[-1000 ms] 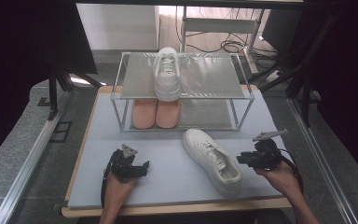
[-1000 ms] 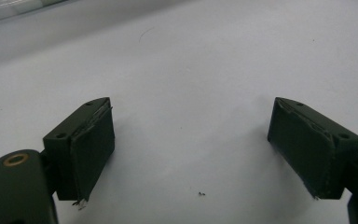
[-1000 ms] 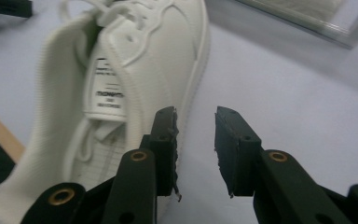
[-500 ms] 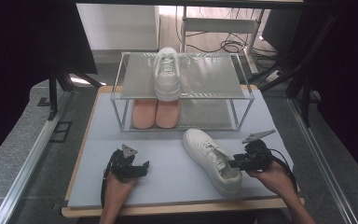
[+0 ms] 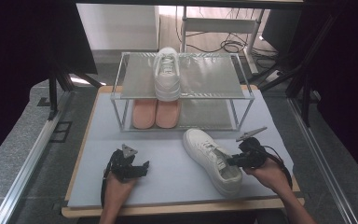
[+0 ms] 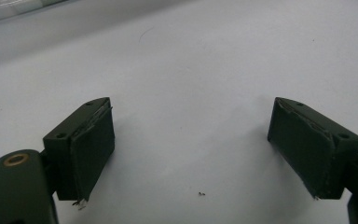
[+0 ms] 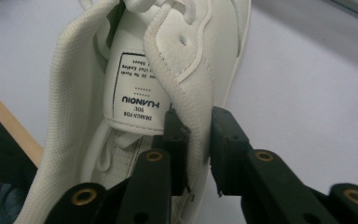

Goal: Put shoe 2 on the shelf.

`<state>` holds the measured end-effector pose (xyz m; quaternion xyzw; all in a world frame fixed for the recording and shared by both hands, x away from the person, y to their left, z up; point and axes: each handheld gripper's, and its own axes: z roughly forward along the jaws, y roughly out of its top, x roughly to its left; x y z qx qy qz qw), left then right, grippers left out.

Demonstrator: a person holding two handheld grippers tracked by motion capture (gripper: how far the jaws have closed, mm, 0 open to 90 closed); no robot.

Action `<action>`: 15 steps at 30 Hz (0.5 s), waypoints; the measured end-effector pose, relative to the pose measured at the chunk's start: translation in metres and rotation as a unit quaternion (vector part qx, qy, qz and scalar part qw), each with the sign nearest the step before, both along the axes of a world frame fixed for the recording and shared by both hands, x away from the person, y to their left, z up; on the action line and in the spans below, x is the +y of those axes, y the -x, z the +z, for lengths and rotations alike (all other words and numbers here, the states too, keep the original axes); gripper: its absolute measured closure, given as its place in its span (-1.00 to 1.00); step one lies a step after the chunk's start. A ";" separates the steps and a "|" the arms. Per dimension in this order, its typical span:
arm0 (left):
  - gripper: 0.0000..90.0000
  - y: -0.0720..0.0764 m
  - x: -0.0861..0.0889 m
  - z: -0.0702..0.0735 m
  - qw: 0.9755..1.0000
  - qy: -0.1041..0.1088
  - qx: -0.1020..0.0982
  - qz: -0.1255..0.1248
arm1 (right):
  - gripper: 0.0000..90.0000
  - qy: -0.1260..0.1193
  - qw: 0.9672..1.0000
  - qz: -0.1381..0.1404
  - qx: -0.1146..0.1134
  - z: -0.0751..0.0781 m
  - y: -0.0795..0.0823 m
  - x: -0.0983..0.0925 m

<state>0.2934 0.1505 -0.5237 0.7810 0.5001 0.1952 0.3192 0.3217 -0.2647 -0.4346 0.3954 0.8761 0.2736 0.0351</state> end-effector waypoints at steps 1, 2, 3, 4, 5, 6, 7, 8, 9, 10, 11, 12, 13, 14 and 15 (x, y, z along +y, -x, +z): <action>-0.67 0.000 0.000 0.000 1.000 0.000 0.000 0.000 | 0.76 -0.001 1.000 -0.001 0.002 0.000 -0.001 0.000; -0.67 0.000 0.000 0.000 1.000 0.000 0.000 0.000 | 0.77 -0.006 1.000 -0.003 0.008 0.000 -0.001 -0.001; -0.67 0.000 0.000 0.000 1.000 0.000 0.000 0.000 | 0.78 -0.012 1.000 -0.004 0.012 0.001 -0.002 -0.002; -0.67 0.000 0.000 0.000 1.000 0.000 0.000 0.000 | 0.78 -0.016 1.000 -0.007 0.015 0.001 -0.003 -0.002; -0.67 0.000 0.000 0.000 1.000 0.000 0.000 0.000 | 0.79 -0.021 1.000 -0.009 0.019 0.001 -0.003 -0.003; -0.67 0.000 0.000 0.000 1.000 0.000 0.000 0.000 | 0.79 -0.027 0.999 -0.012 0.023 0.001 -0.004 -0.004; -0.67 0.000 0.000 0.000 1.000 0.000 0.000 0.000 | 0.79 -0.036 0.999 -0.015 0.029 0.001 -0.005 -0.006; -0.67 0.000 0.000 0.000 1.000 0.000 0.000 0.000 | 0.80 -0.043 0.998 -0.019 0.032 0.001 -0.006 -0.007; -0.67 0.000 0.000 0.000 1.000 0.000 0.000 0.000 | 0.80 -0.053 0.998 -0.022 0.038 0.001 -0.007 -0.009; -0.67 0.000 0.000 0.000 1.000 0.000 0.000 0.000 | 0.80 -0.060 0.997 -0.026 0.041 0.001 -0.008 -0.011; -0.67 0.000 0.000 0.000 1.000 0.000 0.000 0.000 | 0.80 -0.068 0.996 -0.030 0.046 0.001 -0.009 -0.013; -0.67 0.000 0.000 0.000 1.000 0.000 0.000 0.000 | 0.80 -0.072 0.996 -0.032 0.048 0.001 -0.009 -0.014; -0.67 0.000 0.000 0.000 1.000 0.000 0.000 0.000 | 0.80 -0.080 0.995 -0.033 0.050 0.001 -0.009 -0.015; -0.67 0.000 0.000 0.000 1.000 0.000 0.000 0.000 | 0.80 -0.085 0.994 -0.034 0.054 0.002 -0.009 -0.017; -0.67 0.000 0.000 0.000 1.000 0.000 0.000 0.000 | 0.81 -0.092 0.994 -0.036 0.055 0.002 -0.009 -0.018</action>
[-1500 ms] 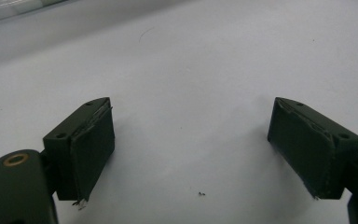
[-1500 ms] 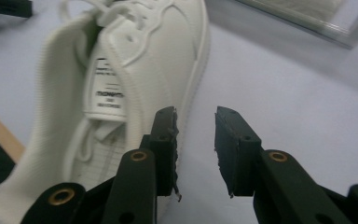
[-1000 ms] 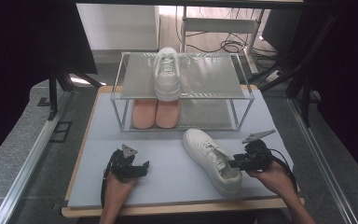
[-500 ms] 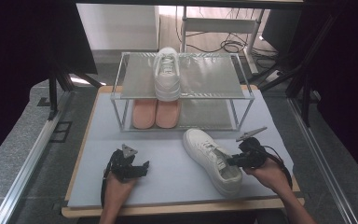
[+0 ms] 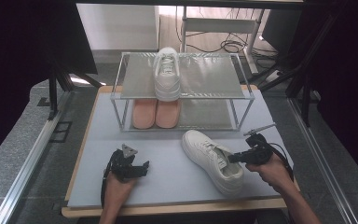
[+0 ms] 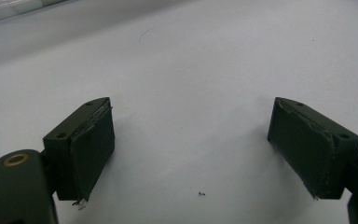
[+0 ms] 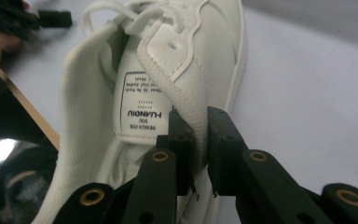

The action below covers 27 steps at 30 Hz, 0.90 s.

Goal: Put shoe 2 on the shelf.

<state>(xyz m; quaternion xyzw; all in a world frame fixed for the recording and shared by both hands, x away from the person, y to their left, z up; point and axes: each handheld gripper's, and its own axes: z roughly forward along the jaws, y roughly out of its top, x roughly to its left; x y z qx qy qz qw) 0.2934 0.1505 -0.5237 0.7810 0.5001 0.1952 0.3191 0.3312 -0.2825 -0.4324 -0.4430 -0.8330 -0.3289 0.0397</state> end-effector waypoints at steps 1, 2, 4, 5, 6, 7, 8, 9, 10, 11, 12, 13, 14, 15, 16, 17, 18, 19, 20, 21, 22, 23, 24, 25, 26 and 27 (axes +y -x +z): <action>-0.67 0.000 0.000 0.000 1.000 0.000 0.000 0.000 | 0.82 -0.007 1.000 -0.002 0.000 0.001 0.000 -0.002; -0.67 0.000 0.000 0.000 1.000 0.000 0.000 0.000 | 0.82 -0.012 1.000 -0.004 0.001 0.002 0.000 -0.003; -0.67 0.000 0.000 0.000 1.000 0.000 0.000 0.000 | 0.83 -0.024 1.000 -0.006 0.008 0.004 -0.001 -0.006; -0.67 0.000 0.000 0.000 1.000 0.000 0.000 0.000 | 0.83 -0.032 0.999 -0.009 0.013 0.005 -0.002 -0.007; -0.67 0.000 0.000 0.000 1.000 0.000 0.000 0.000 | 0.83 -0.037 0.999 -0.010 0.017 0.005 -0.002 -0.008; -0.67 0.000 0.000 0.000 1.000 0.000 0.000 0.000 | 0.83 -0.041 0.999 -0.010 0.021 0.006 -0.002 -0.009; -0.67 0.000 0.000 0.000 1.000 0.000 0.000 0.000 | 0.84 -0.047 0.999 -0.012 0.025 0.006 -0.003 -0.010; -0.67 0.000 0.000 0.000 1.000 0.000 0.000 0.000 | 0.84 -0.050 0.998 -0.012 0.028 0.007 -0.003 -0.011; -0.67 0.000 0.000 0.000 1.000 0.000 0.000 0.000 | 0.84 -0.056 0.998 -0.014 0.031 0.007 -0.003 -0.012; -0.67 0.000 0.000 0.000 1.000 0.000 0.000 0.000 | 0.84 -0.061 0.997 -0.016 0.033 0.007 -0.003 -0.013; -0.67 0.000 0.000 0.000 1.000 0.000 0.000 0.000 | 0.84 -0.067 0.997 -0.018 0.037 0.007 -0.004 -0.014; -0.67 0.000 0.000 0.000 1.000 0.000 0.000 0.000 | 0.84 -0.074 0.996 -0.019 0.041 0.007 -0.004 -0.015; -0.67 0.000 0.000 0.000 1.000 0.000 0.000 0.000 | 0.84 -0.080 0.996 -0.019 0.044 0.007 -0.004 -0.016; -0.67 0.000 0.000 0.000 1.000 0.000 0.000 0.000 | 0.84 -0.086 0.995 -0.021 0.047 0.007 -0.004 -0.017; -0.67 0.000 0.000 0.000 1.000 0.000 0.000 0.000 | 0.84 -0.093 0.994 -0.022 0.050 0.007 -0.004 -0.018; -0.67 0.000 0.000 0.000 1.000 0.000 0.000 0.000 | 0.84 -0.099 0.993 -0.024 0.052 0.007 -0.004 -0.019; -0.67 0.000 0.000 0.000 1.000 0.000 0.001 0.000 | 0.84 -0.103 0.993 -0.024 0.055 0.008 -0.004 -0.020; -0.67 0.000 0.000 0.000 1.000 0.000 0.001 0.000 | 0.84 -0.109 0.992 -0.025 0.057 0.009 -0.004 -0.021; -0.67 0.000 0.000 0.000 1.000 0.001 0.001 0.000 | 0.84 -0.116 0.991 -0.026 0.060 0.011 -0.004 -0.022; -0.67 0.000 0.000 0.000 1.000 0.001 0.001 0.000 | 0.84 -0.120 0.990 -0.028 0.061 0.012 -0.004 -0.023; -0.67 0.000 0.000 0.000 1.000 0.000 0.001 0.000 | 0.84 -0.126 0.990 -0.028 0.061 0.013 -0.005 -0.024; -0.67 0.000 0.000 0.000 1.000 0.000 0.001 0.000 | 0.84 -0.131 0.989 -0.030 0.062 0.015 -0.005 -0.025; -0.67 0.000 0.000 0.000 1.000 0.000 0.001 0.000 | 0.84 -0.137 0.988 -0.031 0.061 0.017 -0.005 -0.026; -0.67 0.000 0.000 0.000 1.000 0.000 0.001 0.000 | 0.84 -0.141 0.988 -0.032 0.062 0.019 -0.005 -0.027; -0.67 0.000 0.000 0.000 1.000 0.001 0.001 0.000 | 0.84 -0.146 0.987 -0.033 0.059 0.021 -0.005 -0.028; -0.67 0.000 0.000 0.000 1.000 0.001 0.001 0.000 | 0.84 -0.153 0.986 -0.034 0.058 0.023 -0.006 -0.029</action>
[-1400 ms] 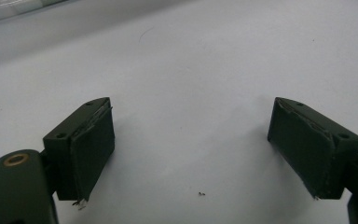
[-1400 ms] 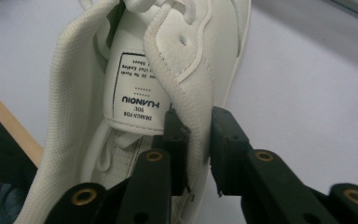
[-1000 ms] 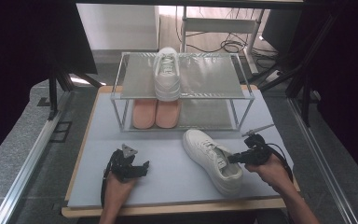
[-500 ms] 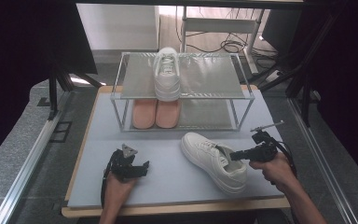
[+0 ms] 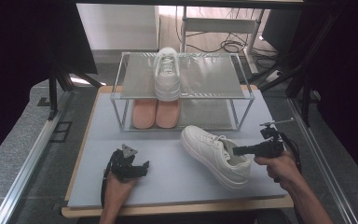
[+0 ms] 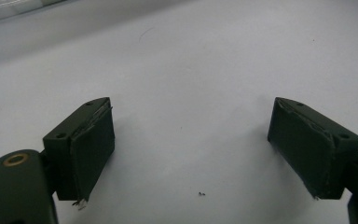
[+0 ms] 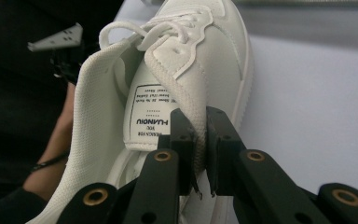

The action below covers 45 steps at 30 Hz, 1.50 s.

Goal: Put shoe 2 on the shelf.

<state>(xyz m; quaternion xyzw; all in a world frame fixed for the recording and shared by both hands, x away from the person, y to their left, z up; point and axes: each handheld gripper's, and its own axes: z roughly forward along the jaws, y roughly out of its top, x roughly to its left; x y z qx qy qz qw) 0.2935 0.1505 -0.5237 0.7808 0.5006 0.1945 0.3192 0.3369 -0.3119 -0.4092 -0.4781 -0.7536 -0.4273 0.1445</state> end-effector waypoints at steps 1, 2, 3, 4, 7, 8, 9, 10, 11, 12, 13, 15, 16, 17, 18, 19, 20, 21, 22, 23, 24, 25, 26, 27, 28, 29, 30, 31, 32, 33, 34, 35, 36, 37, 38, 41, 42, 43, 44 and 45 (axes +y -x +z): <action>-0.67 0.000 0.000 0.000 1.000 0.000 0.000 0.000 | 0.84 -0.005 1.000 -0.002 0.001 0.002 0.000 -0.001; -0.67 0.000 0.000 0.000 1.000 0.000 0.000 0.000 | 0.84 -0.009 1.000 -0.003 0.001 0.003 0.000 -0.002; -0.67 0.000 0.000 0.000 1.000 0.000 0.000 0.000 | 0.84 -0.013 1.000 -0.005 0.002 0.005 -0.001 -0.003; -0.67 0.000 0.000 0.000 1.000 0.000 0.000 0.000 | 0.84 -0.018 1.000 -0.006 0.001 0.007 -0.001 -0.004; -0.67 0.000 0.000 0.000 1.000 0.002 -0.001 0.002 | 0.84 -0.027 1.000 -0.010 0.001 0.012 -0.001 -0.008; -0.67 0.000 0.000 0.000 1.000 0.002 -0.001 0.002 | 0.84 -0.030 0.999 -0.011 0.003 0.014 -0.001 -0.009; -0.67 0.000 0.000 0.000 1.000 0.002 -0.001 0.002 | 0.83 -0.033 0.999 -0.013 0.001 0.016 -0.001 -0.010; -0.67 0.000 0.000 0.000 1.000 0.002 -0.001 0.002 | 0.83 -0.038 0.999 -0.014 0.005 0.018 -0.001 -0.011; -0.67 0.000 0.000 0.000 1.000 0.002 -0.001 0.001 | 0.83 -0.042 0.999 -0.017 0.004 0.019 -0.001 -0.012; -0.67 0.000 0.000 0.000 1.000 0.001 -0.001 0.001 | 0.83 -0.045 0.999 -0.017 0.004 0.021 -0.001 -0.012; -0.67 0.000 0.000 0.000 1.000 0.001 -0.001 0.001 | 0.83 -0.050 0.999 -0.019 0.006 0.023 -0.001 -0.014; -0.67 0.000 0.000 0.000 1.000 0.001 -0.001 0.001 | 0.83 -0.057 0.998 -0.020 0.006 0.026 -0.001 -0.015; -0.67 0.000 0.000 0.000 1.000 0.001 -0.001 0.001 | 0.83 -0.061 0.998 -0.021 0.006 0.028 -0.001 -0.015; -0.67 0.000 0.000 0.000 1.000 0.001 -0.001 0.001 | 0.83 -0.064 0.998 -0.020 0.007 0.030 -0.001 -0.016; -0.67 0.000 0.000 0.000 1.000 0.001 -0.001 0.001 | 0.83 -0.068 0.997 -0.022 0.007 0.033 -0.001 -0.017; -0.67 0.000 0.000 0.000 1.000 0.001 -0.001 0.001 | 0.83 -0.073 0.997 -0.022 0.007 0.036 -0.001 -0.017; -0.67 0.000 0.000 0.000 1.000 0.002 -0.001 0.001 | 0.83 -0.075 0.997 -0.023 0.007 0.037 -0.001 -0.017; -0.67 0.000 0.000 0.000 1.000 0.001 -0.001 0.001 | 0.83 -0.079 0.997 -0.023 0.005 0.039 -0.002 -0.018; -0.67 0.000 0.000 0.000 1.000 0.001 -0.001 0.001 | 0.83 -0.083 0.996 -0.023 0.003 0.042 -0.002 -0.018; -0.67 0.000 0.000 0.000 1.000 0.001 -0.001 0.001 | 0.83 -0.086 0.996 -0.024 0.003 0.044 -0.002 -0.019; -0.67 0.000 0.000 0.000 1.000 0.001 -0.001 0.001 | 0.83 -0.089 0.996 -0.026 0.004 0.046 -0.002 -0.020; -0.67 0.000 0.000 0.000 1.000 0.001 -0.001 0.001 | 0.83 -0.093 0.995 -0.027 0.005 0.048 -0.002 -0.020; -0.67 0.000 0.000 0.000 1.000 0.001 -0.001 0.001 | 0.83 -0.095 0.995 -0.027 0.004 0.050 -0.002 -0.021; -0.67 0.000 0.000 0.000 1.000 0.000 -0.002 0.001 | 0.83 -0.101 0.994 -0.030 0.005 0.053 -0.002 -0.021; -0.67 0.000 0.000 0.000 1.000 0.000 -0.002 0.001 | 0.83 -0.102 0.994 -0.029 0.004 0.055 -0.002 -0.022; -0.67 0.000 0.000 0.000 1.000 0.000 -0.002 0.001 | 0.83 -0.106 0.994 -0.031 0.006 0.057 -0.002 -0.022; -0.67 0.000 0.000 0.000 1.000 0.000 -0.002 0.001 | 0.83 -0.111 0.993 -0.032 0.006 0.061 -0.002 -0.023; -0.67 0.000 0.000 0.000 1.000 0.000 -0.002 0.001 | 0.83 -0.112 0.993 -0.033 0.004 0.063 -0.002 -0.024; -0.67 0.000 0.000 0.000 1.000 0.000 -0.001 0.000 | 0.83 -0.115 0.993 -0.033 0.005 0.064 -0.002 -0.024; -0.67 0.000 0.000 0.000 1.000 0.000 -0.001 0.000 | 0.83 -0.120 0.992 -0.033 0.004 0.066 -0.003 -0.024; -0.67 0.000 0.000 0.000 1.000 0.000 -0.001 0.000 | 0.83 -0.124 0.992 -0.035 0.004 0.069 -0.003 -0.024; -0.67 0.000 0.000 0.000 1.000 0.000 -0.001 0.000 | 0.83 -0.126 0.991 -0.035 0.005 0.071 -0.003 -0.025; -0.67 0.000 0.000 0.000 1.000 0.000 -0.001 0.000 | 0.83 -0.130 0.991 -0.036 0.004 0.074 -0.003 -0.025; -0.67 0.000 0.000 0.000 1.000 0.000 -0.001 0.000 | 0.83 -0.133 0.990 -0.037 0.004 0.076 -0.004 -0.025; -0.67 0.000 0.000 0.000 1.000 0.000 -0.001 0.000 | 0.83 -0.133 0.990 -0.037 0.002 0.078 -0.004 -0.025; -0.67 0.000 0.000 0.000 1.000 0.000 -0.001 0.000 | 0.83 -0.144 0.989 -0.040 0.003 0.083 -0.007 -0.025; -0.67 0.000 0.000 0.000 1.000 0.000 -0.002 0.000 | 0.83 -0.145 0.989 -0.041 0.002 0.085 -0.008 -0.025; -0.67 0.000 0.000 0.000 1.000 0.000 -0.002 0.000 | 0.83 -0.148 0.988 -0.044 0.002 0.086 -0.009 -0.025; -0.66 0.000 0.000 0.000 1.000 0.000 -0.001 0.000 | 0.83 -0.151 0.988 -0.045 0.003 0.087 -0.010 -0.025; -0.66 0.000 0.000 0.000 1.000 0.000 -0.002 0.000 | 0.83 -0.152 0.987 -0.046 0.001 0.089 -0.011 -0.024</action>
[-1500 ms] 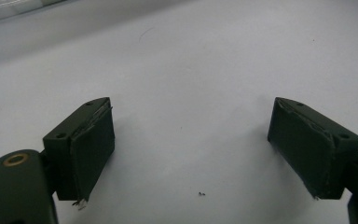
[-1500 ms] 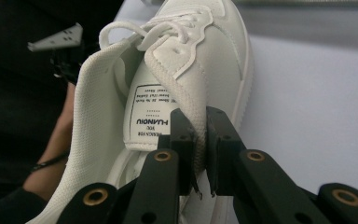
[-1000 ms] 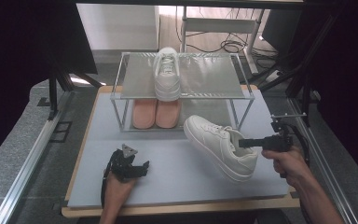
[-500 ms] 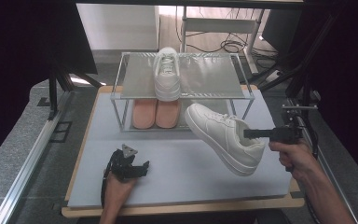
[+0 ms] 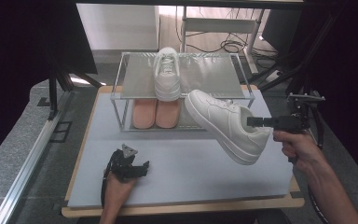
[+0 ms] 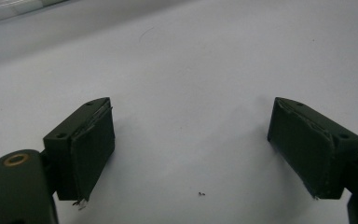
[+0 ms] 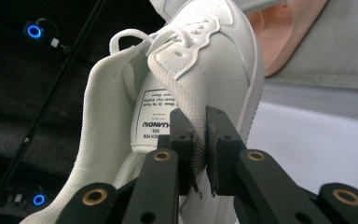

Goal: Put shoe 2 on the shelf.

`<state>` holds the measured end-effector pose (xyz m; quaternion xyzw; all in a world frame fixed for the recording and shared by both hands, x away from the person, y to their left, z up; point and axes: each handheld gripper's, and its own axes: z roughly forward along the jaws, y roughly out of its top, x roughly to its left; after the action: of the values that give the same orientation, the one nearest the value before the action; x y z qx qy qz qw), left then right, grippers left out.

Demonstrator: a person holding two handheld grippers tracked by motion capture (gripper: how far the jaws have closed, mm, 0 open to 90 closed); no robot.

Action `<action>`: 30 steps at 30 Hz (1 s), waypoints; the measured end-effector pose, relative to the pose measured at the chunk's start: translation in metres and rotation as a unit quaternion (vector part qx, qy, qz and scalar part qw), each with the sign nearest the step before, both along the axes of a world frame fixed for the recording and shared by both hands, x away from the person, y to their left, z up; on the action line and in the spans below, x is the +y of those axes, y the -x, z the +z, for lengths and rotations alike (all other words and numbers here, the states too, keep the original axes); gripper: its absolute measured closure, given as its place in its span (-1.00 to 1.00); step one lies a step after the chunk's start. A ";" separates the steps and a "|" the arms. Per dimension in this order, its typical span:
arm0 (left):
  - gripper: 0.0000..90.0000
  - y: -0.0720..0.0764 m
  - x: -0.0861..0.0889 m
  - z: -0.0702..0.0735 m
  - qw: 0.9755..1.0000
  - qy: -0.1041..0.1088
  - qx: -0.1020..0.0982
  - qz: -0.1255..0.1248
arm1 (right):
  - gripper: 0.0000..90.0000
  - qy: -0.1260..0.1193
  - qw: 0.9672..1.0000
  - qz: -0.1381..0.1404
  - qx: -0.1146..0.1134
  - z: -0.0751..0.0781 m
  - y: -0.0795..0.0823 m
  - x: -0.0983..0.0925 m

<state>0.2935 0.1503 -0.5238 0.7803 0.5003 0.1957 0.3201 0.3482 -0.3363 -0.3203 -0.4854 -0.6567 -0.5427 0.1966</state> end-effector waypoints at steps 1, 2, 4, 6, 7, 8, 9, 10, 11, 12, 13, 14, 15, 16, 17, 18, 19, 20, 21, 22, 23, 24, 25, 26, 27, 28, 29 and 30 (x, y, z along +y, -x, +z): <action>-0.66 0.000 0.000 0.000 1.000 0.000 0.000 0.000 | 0.83 -0.001 1.000 -0.001 0.000 0.001 -0.001 0.000; -0.66 0.000 0.000 0.000 1.000 0.000 0.000 0.000 | 0.83 -0.006 1.000 -0.002 0.003 0.002 -0.002 0.000; -0.66 0.000 0.000 0.000 1.000 0.000 0.000 0.000 | 0.84 -0.011 1.000 -0.005 0.004 0.005 -0.005 0.001; -0.66 0.000 0.000 0.000 1.000 0.000 0.000 0.000 | 0.84 -0.014 1.000 -0.009 0.004 0.006 -0.008 0.001; -0.66 0.000 0.000 0.000 1.000 0.000 0.000 0.000 | 0.84 -0.020 1.000 -0.014 0.004 0.008 -0.010 0.002; -0.66 0.000 0.000 0.000 1.000 0.000 0.000 0.000 | 0.84 -0.022 1.000 -0.017 0.007 0.009 -0.011 0.002; -0.66 0.000 0.000 0.000 1.000 0.000 0.000 0.000 | 0.84 -0.023 1.000 -0.019 0.005 0.010 -0.013 0.002; -0.66 0.000 0.000 0.000 1.000 0.000 0.000 0.000 | 0.84 -0.026 0.999 -0.024 0.006 0.012 -0.015 0.003; -0.66 0.000 0.000 0.000 1.000 0.000 0.000 0.000 | 0.84 -0.027 0.999 -0.026 0.002 0.012 -0.017 0.004; -0.66 0.000 0.000 0.000 1.000 0.000 0.000 0.000 | 0.84 -0.026 0.999 -0.028 0.002 0.013 -0.019 0.005; -0.66 0.000 0.000 0.000 1.000 0.000 0.000 0.000 | 0.84 -0.025 0.999 -0.029 0.002 0.014 -0.020 0.006; -0.66 0.000 0.000 0.000 1.000 0.001 0.000 0.000 | 0.84 -0.027 0.999 -0.034 0.000 0.014 -0.023 0.007; -0.66 0.000 0.000 0.000 1.000 0.001 -0.001 0.001 | 0.84 -0.026 0.999 -0.038 0.000 0.015 -0.025 0.008; -0.66 0.000 0.000 0.000 1.000 0.001 -0.001 0.001 | 0.84 -0.023 0.999 -0.042 -0.002 0.015 -0.028 0.008; -0.67 0.000 0.000 0.000 1.000 0.001 0.000 0.000 | 0.84 -0.023 0.999 -0.047 0.000 0.015 -0.029 0.009; -0.66 0.000 0.000 0.000 1.000 0.001 0.000 0.000 | 0.84 -0.020 0.999 -0.049 -0.001 0.015 -0.032 0.010; -0.66 0.000 0.000 0.000 1.000 0.001 0.000 0.001 | 0.84 -0.022 0.998 -0.055 -0.001 0.014 -0.034 0.011; -0.66 0.000 0.000 0.000 1.000 0.001 -0.001 0.001 | 0.84 -0.021 0.998 -0.057 -0.001 0.015 -0.036 0.011; -0.66 0.000 0.000 0.000 1.000 0.001 -0.001 0.001 | 0.84 -0.024 0.998 -0.065 -0.001 0.014 -0.040 0.012; -0.66 0.000 0.000 0.000 1.000 0.001 0.000 0.001 | 0.84 -0.024 0.997 -0.069 0.000 0.015 -0.043 0.012; -0.66 0.000 0.000 0.000 1.000 0.001 -0.001 0.001 | 0.84 -0.024 0.997 -0.071 -0.001 0.015 -0.044 0.012; -0.66 0.000 0.000 0.000 1.000 0.001 -0.001 0.001 | 0.84 -0.026 0.997 -0.078 -0.002 0.015 -0.047 0.013; -0.66 0.000 0.000 0.000 1.000 0.001 0.000 0.000 | 0.84 -0.024 0.996 -0.081 -0.002 0.015 -0.049 0.013; -0.66 0.000 0.000 0.000 1.000 0.000 -0.001 0.000 | 0.84 -0.026 0.996 -0.088 -0.001 0.015 -0.052 0.014; -0.66 0.000 0.000 0.000 1.000 0.001 -0.001 0.000 | 0.84 -0.026 0.995 -0.093 -0.001 0.015 -0.055 0.015; -0.66 0.000 0.000 0.000 1.000 0.001 -0.001 0.000 | 0.84 -0.025 0.995 -0.098 -0.001 0.015 -0.058 0.015; -0.66 0.000 0.000 0.000 1.000 0.000 -0.001 0.000 | 0.84 -0.024 0.994 -0.103 -0.002 0.015 -0.061 0.016; -0.66 0.000 0.000 0.000 1.000 0.001 0.000 0.000 | 0.83 -0.021 0.994 -0.108 -0.001 0.016 -0.064 0.017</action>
<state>0.2935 0.1503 -0.5238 0.7796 0.5007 0.1957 0.3211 0.4123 -0.3196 -0.3042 -0.5490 -0.5886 -0.5751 0.1464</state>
